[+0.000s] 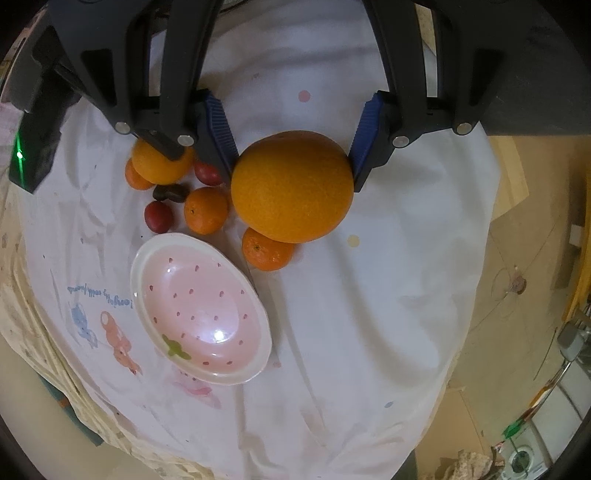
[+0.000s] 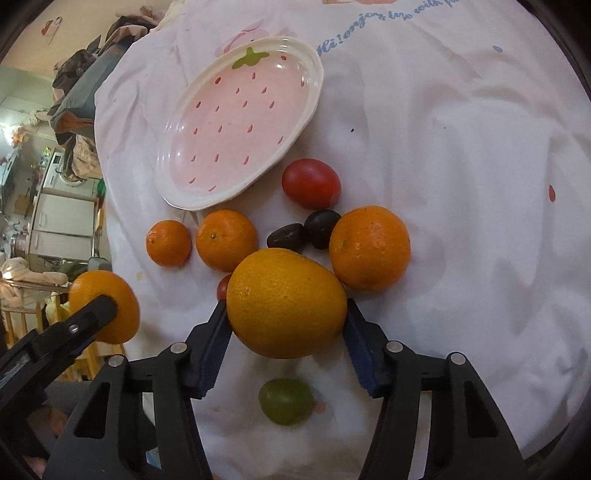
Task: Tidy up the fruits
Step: 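Carry the large orange onto the pink plate with the left gripper while the right gripper places a tangerine there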
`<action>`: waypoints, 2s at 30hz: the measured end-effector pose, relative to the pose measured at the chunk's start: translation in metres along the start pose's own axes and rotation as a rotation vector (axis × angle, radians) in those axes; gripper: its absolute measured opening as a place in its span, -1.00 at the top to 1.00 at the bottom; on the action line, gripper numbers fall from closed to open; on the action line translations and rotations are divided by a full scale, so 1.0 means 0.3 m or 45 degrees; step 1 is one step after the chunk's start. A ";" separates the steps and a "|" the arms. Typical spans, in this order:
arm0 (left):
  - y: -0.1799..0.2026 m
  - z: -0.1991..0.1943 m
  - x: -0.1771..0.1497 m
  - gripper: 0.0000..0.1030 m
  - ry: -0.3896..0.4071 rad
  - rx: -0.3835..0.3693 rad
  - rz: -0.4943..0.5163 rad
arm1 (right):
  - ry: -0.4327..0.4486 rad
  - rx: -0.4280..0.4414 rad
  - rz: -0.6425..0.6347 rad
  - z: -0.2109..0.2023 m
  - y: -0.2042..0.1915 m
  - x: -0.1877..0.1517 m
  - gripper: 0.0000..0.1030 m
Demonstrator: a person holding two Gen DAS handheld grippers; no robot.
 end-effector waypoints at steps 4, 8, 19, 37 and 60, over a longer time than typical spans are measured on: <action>-0.011 -0.006 0.010 -0.05 0.030 0.040 0.010 | 0.009 0.063 -0.040 -0.062 -0.025 0.007 -0.17; -0.007 -0.019 0.023 -0.05 0.048 0.015 -0.015 | 0.045 0.107 -0.118 -0.141 -0.054 0.038 -0.17; 0.050 0.001 0.060 -0.05 0.101 -0.019 0.004 | 0.082 0.101 -0.247 -0.225 -0.047 0.133 -0.17; 0.036 0.016 0.314 -0.05 0.076 0.010 0.035 | 0.128 0.223 -0.207 -0.218 -0.089 0.447 -0.17; 0.194 0.354 0.384 -0.05 -0.112 -0.098 0.102 | -0.175 0.271 -0.046 0.295 -0.120 0.608 -0.18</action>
Point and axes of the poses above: each gripper's, at about its wrist camera, not at the fingertips, and z roughly the way its jaws point, y to its right, x to its top, the point moved 8 cm from there along z, roughly the way its jaws point, and after that the axes turned 9 degrees about y, right-handed, at the moved point
